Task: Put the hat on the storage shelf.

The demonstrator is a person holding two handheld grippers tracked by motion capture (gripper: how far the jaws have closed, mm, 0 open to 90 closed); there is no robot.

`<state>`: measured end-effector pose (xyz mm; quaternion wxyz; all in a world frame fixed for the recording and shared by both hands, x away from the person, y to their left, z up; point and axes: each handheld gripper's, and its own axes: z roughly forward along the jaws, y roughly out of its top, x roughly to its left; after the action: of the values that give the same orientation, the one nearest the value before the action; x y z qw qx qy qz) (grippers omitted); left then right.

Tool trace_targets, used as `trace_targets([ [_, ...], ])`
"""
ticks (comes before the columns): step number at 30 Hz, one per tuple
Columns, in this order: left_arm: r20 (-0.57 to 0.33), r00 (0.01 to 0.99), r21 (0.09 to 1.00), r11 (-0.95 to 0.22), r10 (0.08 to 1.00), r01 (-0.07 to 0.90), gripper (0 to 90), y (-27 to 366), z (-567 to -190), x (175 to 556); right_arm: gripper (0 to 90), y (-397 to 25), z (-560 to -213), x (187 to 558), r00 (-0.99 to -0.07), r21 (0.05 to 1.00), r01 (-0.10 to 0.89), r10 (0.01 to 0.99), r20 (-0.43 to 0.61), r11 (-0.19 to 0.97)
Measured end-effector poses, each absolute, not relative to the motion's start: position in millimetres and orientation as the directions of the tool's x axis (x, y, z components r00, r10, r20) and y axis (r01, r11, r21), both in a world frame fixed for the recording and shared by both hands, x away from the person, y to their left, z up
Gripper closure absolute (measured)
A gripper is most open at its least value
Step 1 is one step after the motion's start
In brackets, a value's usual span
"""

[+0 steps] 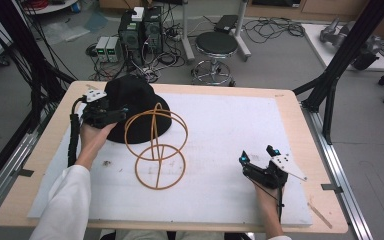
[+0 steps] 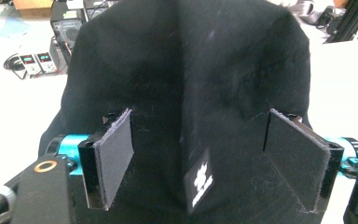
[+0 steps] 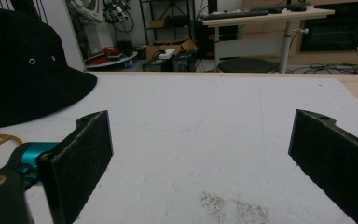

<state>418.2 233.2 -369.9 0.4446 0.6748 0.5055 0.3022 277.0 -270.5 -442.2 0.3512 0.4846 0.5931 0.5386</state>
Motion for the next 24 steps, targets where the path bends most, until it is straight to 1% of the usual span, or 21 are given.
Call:
trace_targets([
  [5,-0.022,0.303,0.900,-0.113,0.953,0.421,24.1,225.1,-367.4,432.5,5.5,-270.1,-441.6,275.9,-0.282,0.981,0.190,0.954,0.101,-0.047],
  [12,-0.038,0.287,0.881,-0.104,0.957,0.462,23.7,222.3,-375.1,452.1,5.5,-271.0,-441.2,274.7,-0.277,0.982,0.183,0.956,0.091,-0.041],
  [16,-0.055,0.284,0.873,-0.092,0.957,0.480,24.7,223.0,-381.3,457.0,5.5,-271.9,-441.8,274.2,-0.273,0.981,0.187,0.958,0.090,-0.039],
  [17,-0.046,0.282,0.869,-0.101,0.958,0.484,24.7,222.7,-382.5,457.6,5.5,-271.9,-441.8,274.2,-0.273,0.981,0.187,0.958,0.090,-0.039],
  [19,-0.024,0.282,0.872,-0.119,0.959,0.476,28.5,221.9,-383.4,458.0,5.5,-273.5,-442.0,273.5,-0.269,0.980,0.191,0.958,0.097,-0.046],
  [23,-0.017,0.286,0.877,-0.123,0.958,0.465,36.3,219.3,-383.1,457.1,5.5,-275.2,-442.6,273.6,-0.273,0.980,0.191,0.957,0.102,-0.051],
  [24,0.004,0.287,0.869,-0.146,0.958,0.474,38.0,217.4,-383.7,456.1,5.5,-275.3,-442.8,273.6,-0.272,0.980,0.194,0.957,0.104,-0.051],
])
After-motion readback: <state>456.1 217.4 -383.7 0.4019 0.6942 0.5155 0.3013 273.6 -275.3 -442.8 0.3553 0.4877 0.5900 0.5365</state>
